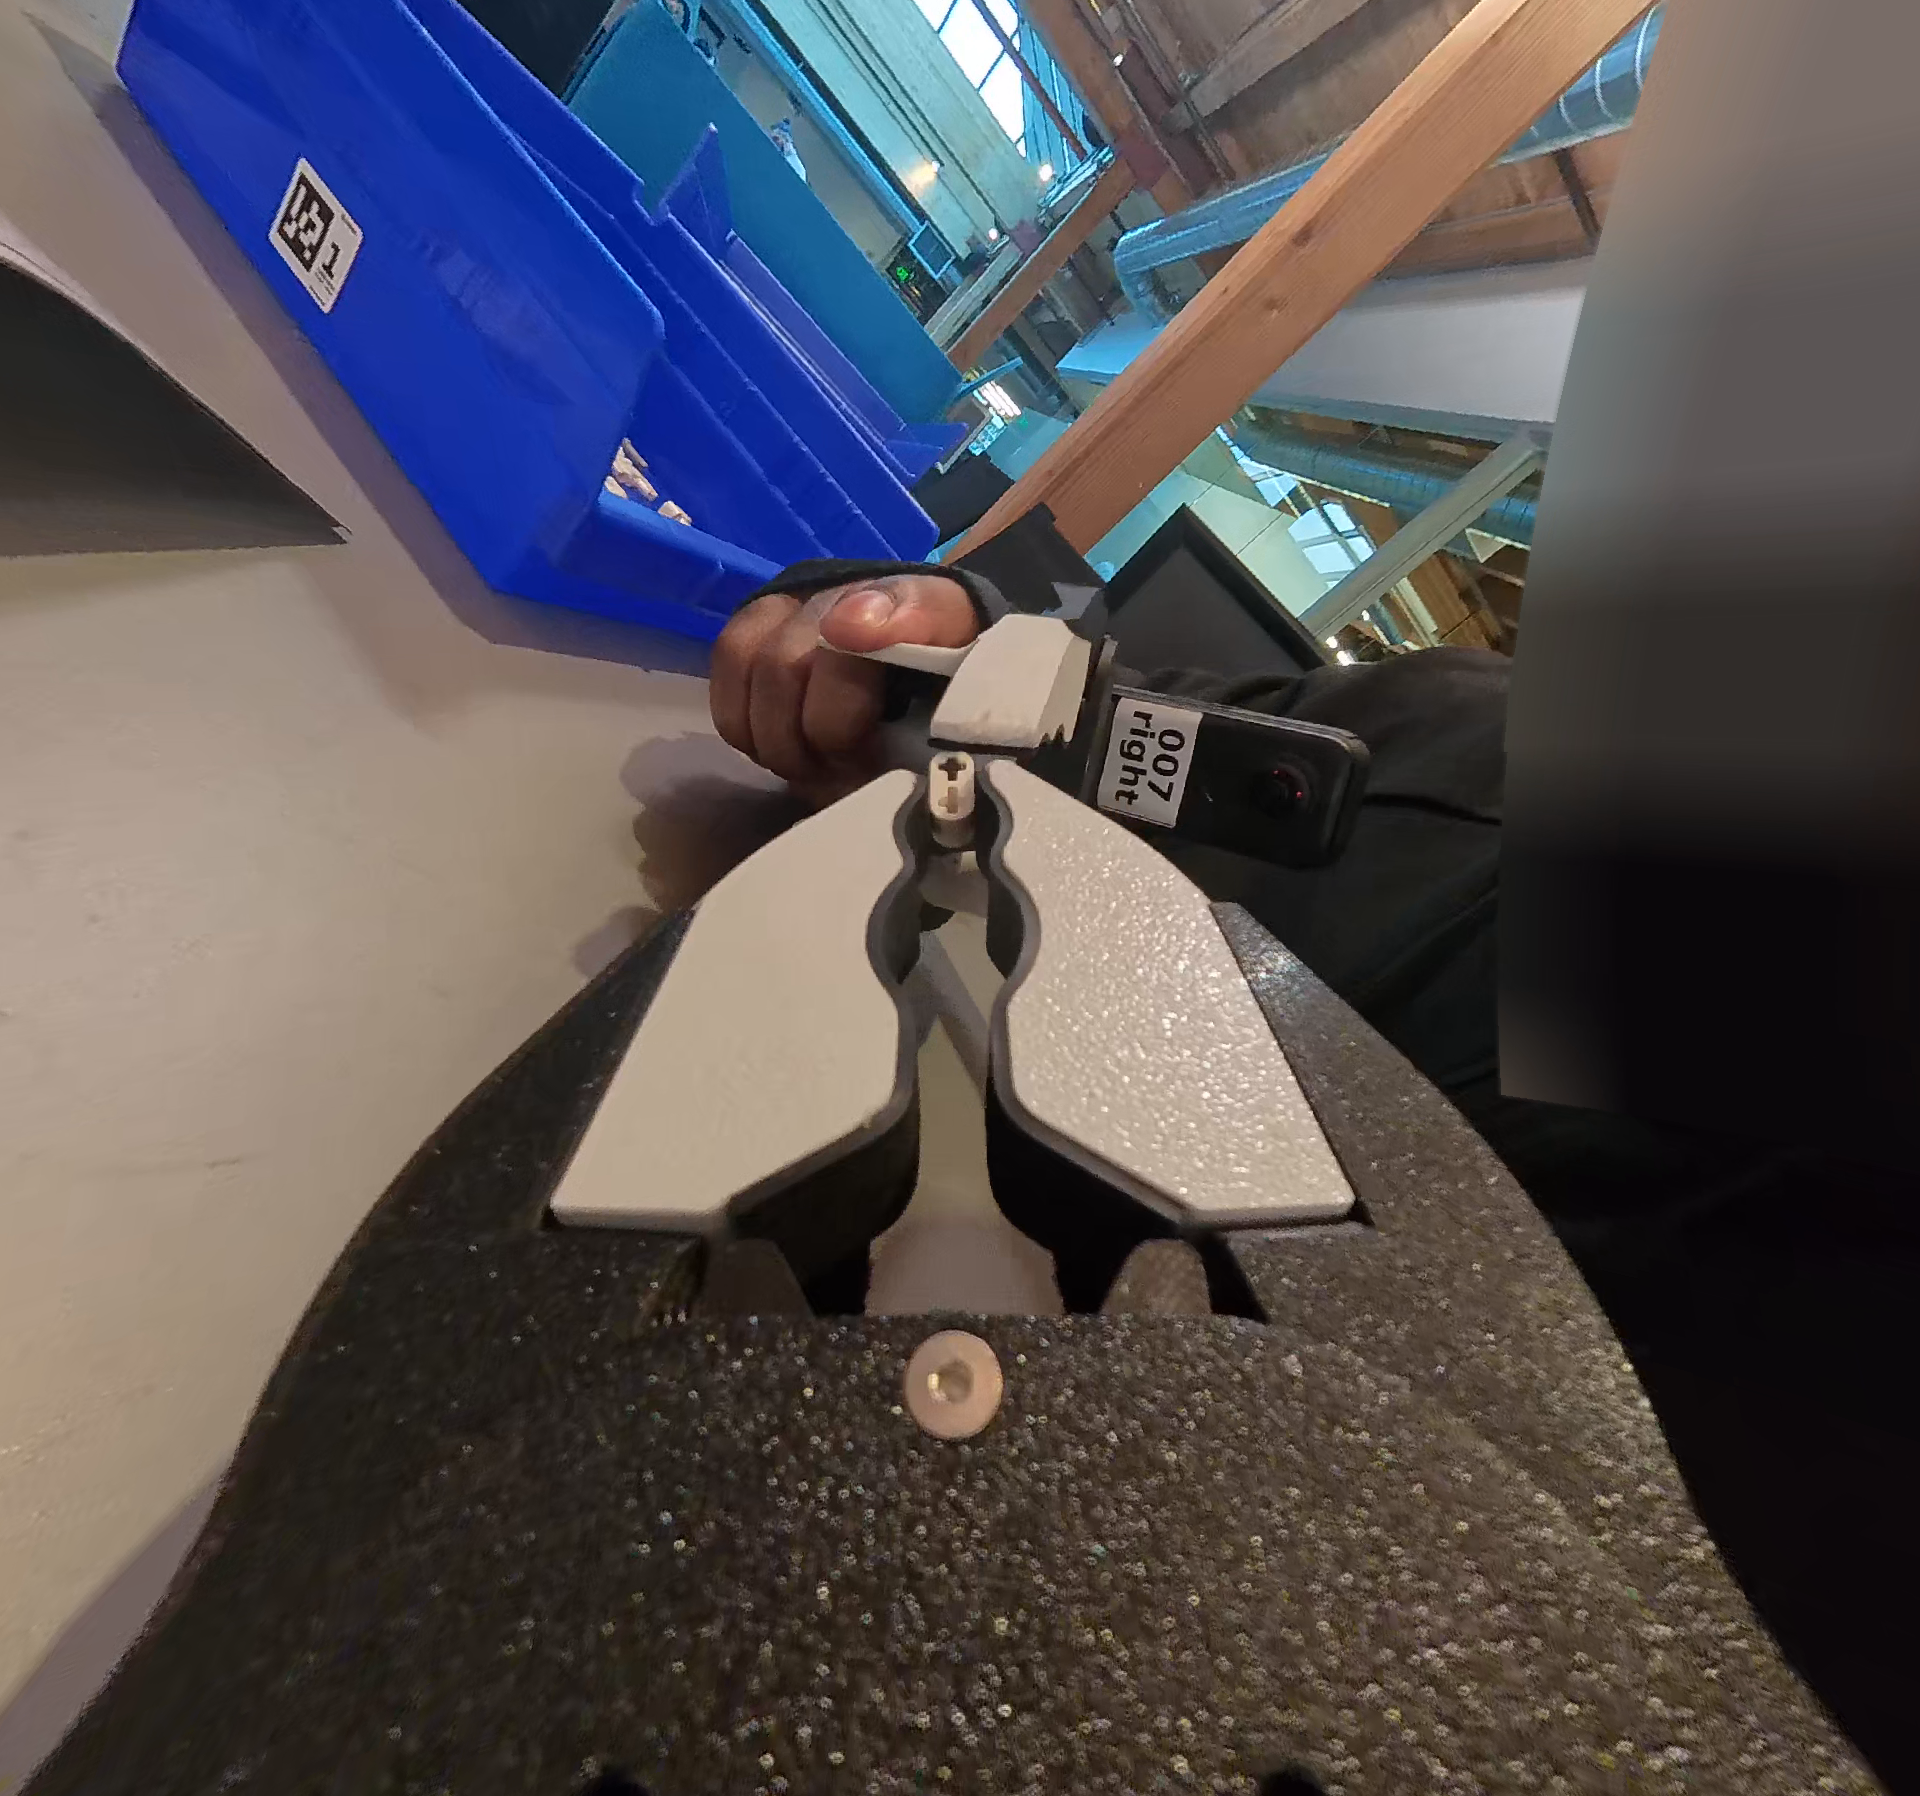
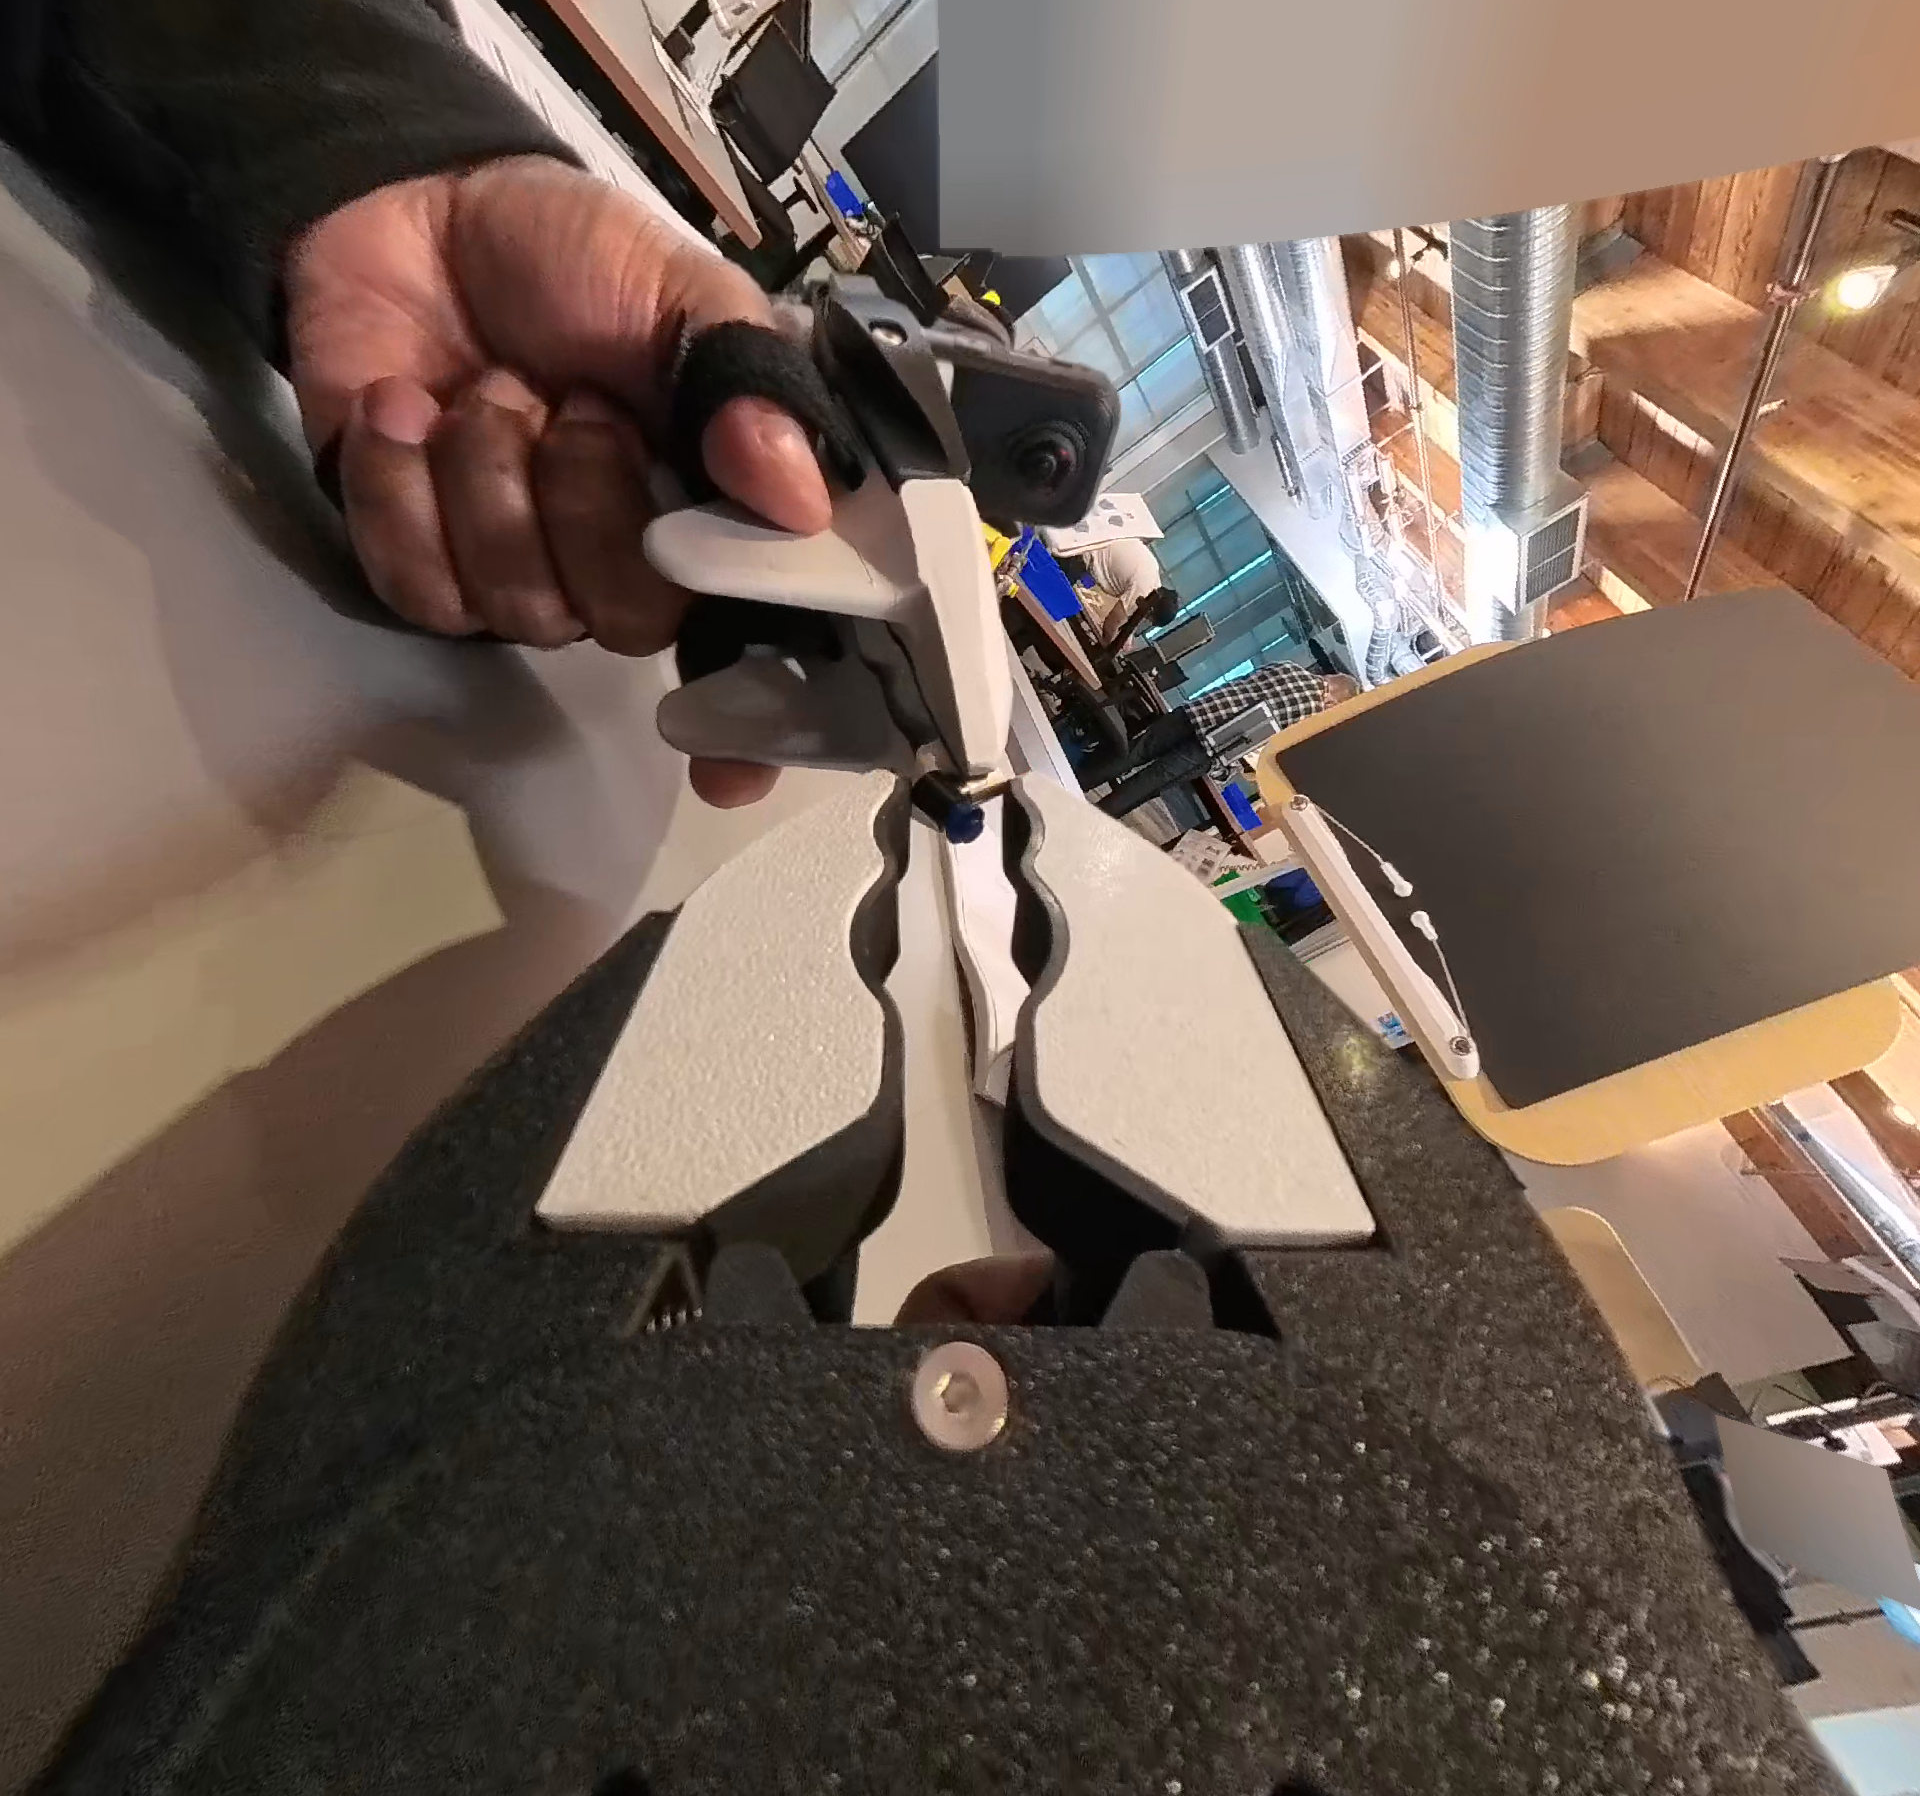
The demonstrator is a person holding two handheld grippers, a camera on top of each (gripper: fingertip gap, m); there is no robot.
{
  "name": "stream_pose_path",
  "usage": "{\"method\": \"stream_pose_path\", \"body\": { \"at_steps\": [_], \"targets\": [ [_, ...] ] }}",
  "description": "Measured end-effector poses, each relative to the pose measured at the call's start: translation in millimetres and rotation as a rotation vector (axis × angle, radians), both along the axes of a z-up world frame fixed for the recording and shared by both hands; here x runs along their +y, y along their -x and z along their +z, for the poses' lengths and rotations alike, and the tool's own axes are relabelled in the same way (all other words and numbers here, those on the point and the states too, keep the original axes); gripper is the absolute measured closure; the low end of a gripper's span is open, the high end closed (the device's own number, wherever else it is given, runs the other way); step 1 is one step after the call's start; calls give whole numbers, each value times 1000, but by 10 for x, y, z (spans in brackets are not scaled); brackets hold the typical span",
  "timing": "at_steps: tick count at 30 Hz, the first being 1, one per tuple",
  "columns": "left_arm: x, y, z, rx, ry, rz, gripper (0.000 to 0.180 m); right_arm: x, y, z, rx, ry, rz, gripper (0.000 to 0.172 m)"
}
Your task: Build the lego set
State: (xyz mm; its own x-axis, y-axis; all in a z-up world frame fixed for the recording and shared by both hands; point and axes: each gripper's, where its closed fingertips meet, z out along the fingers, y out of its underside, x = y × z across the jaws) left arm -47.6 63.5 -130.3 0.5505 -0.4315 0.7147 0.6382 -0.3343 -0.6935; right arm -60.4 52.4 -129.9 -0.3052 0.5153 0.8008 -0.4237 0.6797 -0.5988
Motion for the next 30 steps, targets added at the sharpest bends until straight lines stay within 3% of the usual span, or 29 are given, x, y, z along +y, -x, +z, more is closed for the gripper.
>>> {"method": "stream_pose_path", "body": {
  "at_steps": [18, 30],
  "targets": [
    [-2, 7, -19, 58, -5, 19, 173, 4, -27, -29, -10, 3, 21, 154],
    [-144, 138, -17, 144, 23, 152, 173, 112, 72, -97, -204, 139, 42, 144]
  ]
}}
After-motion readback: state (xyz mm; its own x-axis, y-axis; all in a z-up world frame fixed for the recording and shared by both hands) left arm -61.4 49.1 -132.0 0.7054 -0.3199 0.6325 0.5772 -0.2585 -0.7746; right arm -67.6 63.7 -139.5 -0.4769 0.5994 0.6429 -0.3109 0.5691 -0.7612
